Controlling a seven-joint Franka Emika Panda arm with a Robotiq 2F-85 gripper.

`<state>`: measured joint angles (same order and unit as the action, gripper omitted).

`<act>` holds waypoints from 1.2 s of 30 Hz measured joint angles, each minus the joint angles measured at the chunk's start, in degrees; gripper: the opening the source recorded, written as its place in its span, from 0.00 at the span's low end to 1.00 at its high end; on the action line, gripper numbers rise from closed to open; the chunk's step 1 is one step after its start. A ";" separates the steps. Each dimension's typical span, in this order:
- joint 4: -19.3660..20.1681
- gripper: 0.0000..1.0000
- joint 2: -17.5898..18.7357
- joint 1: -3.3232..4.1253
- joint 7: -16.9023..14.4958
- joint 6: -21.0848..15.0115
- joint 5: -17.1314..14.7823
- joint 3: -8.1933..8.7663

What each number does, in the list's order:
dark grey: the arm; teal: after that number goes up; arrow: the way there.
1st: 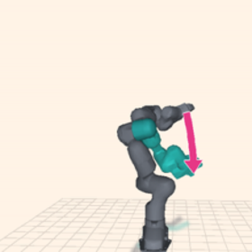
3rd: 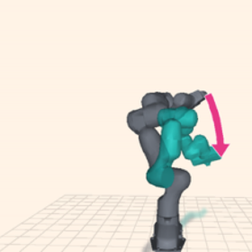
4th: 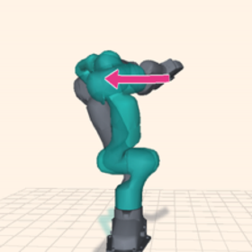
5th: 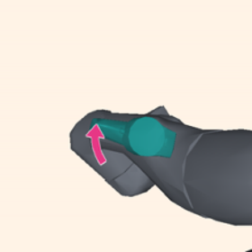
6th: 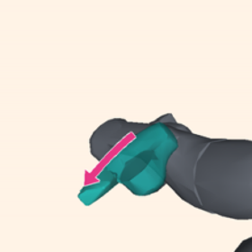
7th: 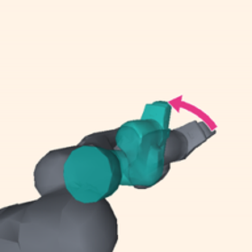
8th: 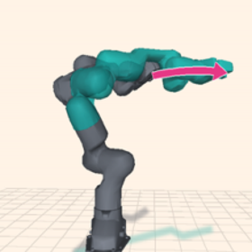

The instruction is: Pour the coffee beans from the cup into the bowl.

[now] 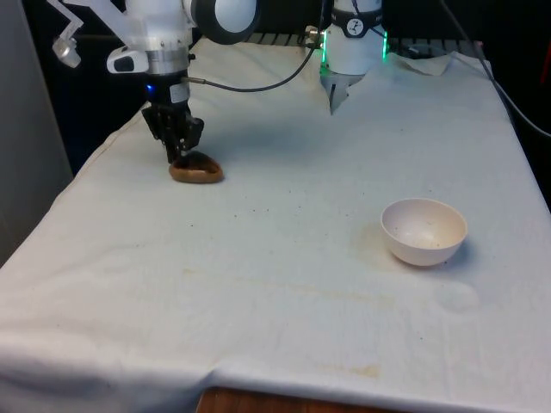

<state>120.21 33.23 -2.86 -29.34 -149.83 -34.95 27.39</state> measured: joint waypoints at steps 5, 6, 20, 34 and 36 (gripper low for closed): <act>-0.06 0.00 -0.17 0.00 0.00 0.17 0.00 0.06; -0.06 0.00 -0.17 0.00 0.00 0.17 0.00 0.06; -0.11 0.00 -0.34 0.06 0.00 0.17 0.00 0.06; 1.78 0.00 -5.10 0.97 0.46 0.63 0.57 0.17; 2.23 0.00 -6.25 1.32 0.69 0.69 0.74 0.17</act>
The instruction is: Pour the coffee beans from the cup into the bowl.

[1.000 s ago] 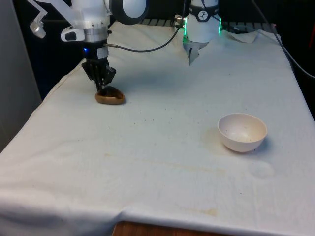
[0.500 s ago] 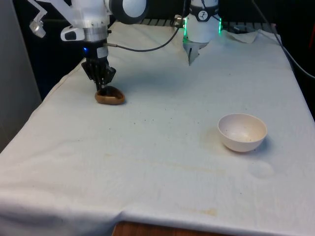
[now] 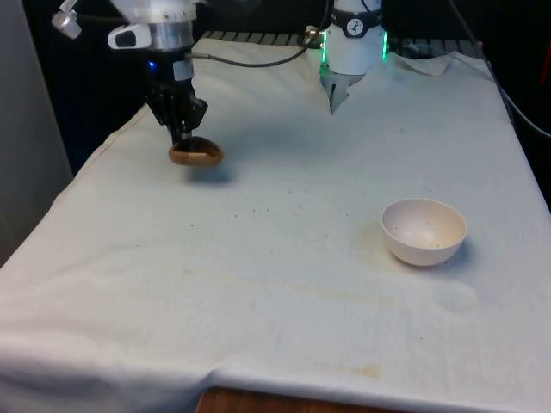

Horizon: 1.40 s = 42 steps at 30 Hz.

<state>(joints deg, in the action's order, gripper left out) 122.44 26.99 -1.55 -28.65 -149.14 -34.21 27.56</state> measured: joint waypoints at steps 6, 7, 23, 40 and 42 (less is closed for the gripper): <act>1.15 0.00 -2.46 0.74 1.32 0.00 1.32 0.00; 1.32 0.00 -2.92 0.92 1.66 0.00 1.66 -0.06; 3.95 0.00 -9.22 2.81 8.14 0.00 7.96 -0.97; 5.39 0.00 -14.61 3.90 16.56 0.00 15.99 -3.50; 5.50 0.00 -15.13 3.90 17.59 0.00 16.90 -3.90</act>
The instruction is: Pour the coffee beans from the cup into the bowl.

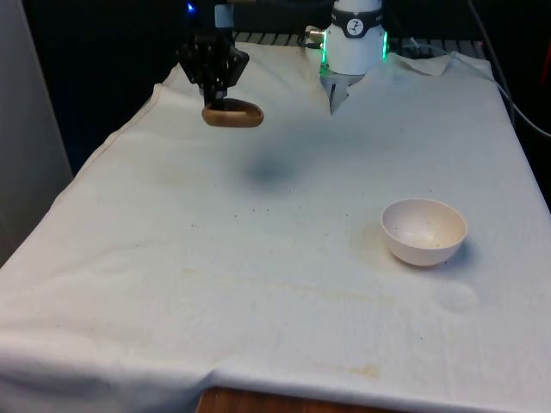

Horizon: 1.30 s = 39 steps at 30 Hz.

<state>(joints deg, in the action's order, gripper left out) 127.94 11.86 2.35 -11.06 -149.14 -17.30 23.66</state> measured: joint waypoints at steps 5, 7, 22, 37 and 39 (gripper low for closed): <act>0.11 0.00 -1.20 0.06 2.81 0.00 2.58 -1.26; 0.17 0.00 -1.60 0.06 4.13 0.00 3.78 -1.83; 0.17 0.00 -4.47 0.11 12.66 0.40 11.63 -5.84; -0.92 0.00 -5.44 0.11 20.45 0.92 18.85 -9.68; -1.15 0.00 -5.44 0.11 21.49 1.15 19.88 -10.20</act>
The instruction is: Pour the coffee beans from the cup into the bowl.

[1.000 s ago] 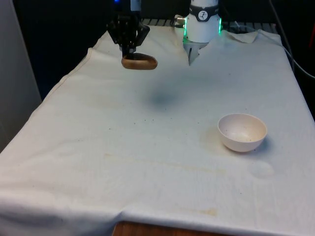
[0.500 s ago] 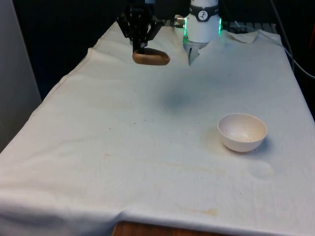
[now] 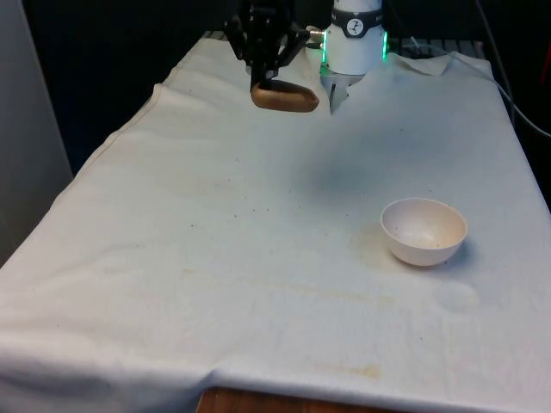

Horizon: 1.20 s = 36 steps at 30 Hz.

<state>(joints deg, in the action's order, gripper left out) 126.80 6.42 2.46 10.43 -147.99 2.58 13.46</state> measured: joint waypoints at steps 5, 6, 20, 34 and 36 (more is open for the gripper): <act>-0.74 0.00 0.06 0.00 2.46 0.69 2.46 -1.15; -0.74 0.00 0.06 0.00 2.46 0.69 2.46 -1.15; -3.67 0.00 1.09 0.06 6.42 2.69 6.42 -4.47; -7.10 0.00 2.75 0.06 9.00 5.16 9.22 -7.56; -7.68 0.00 3.15 0.06 9.22 5.44 9.45 -7.96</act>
<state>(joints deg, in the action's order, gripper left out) 119.12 9.57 2.52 19.65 -142.55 12.03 5.50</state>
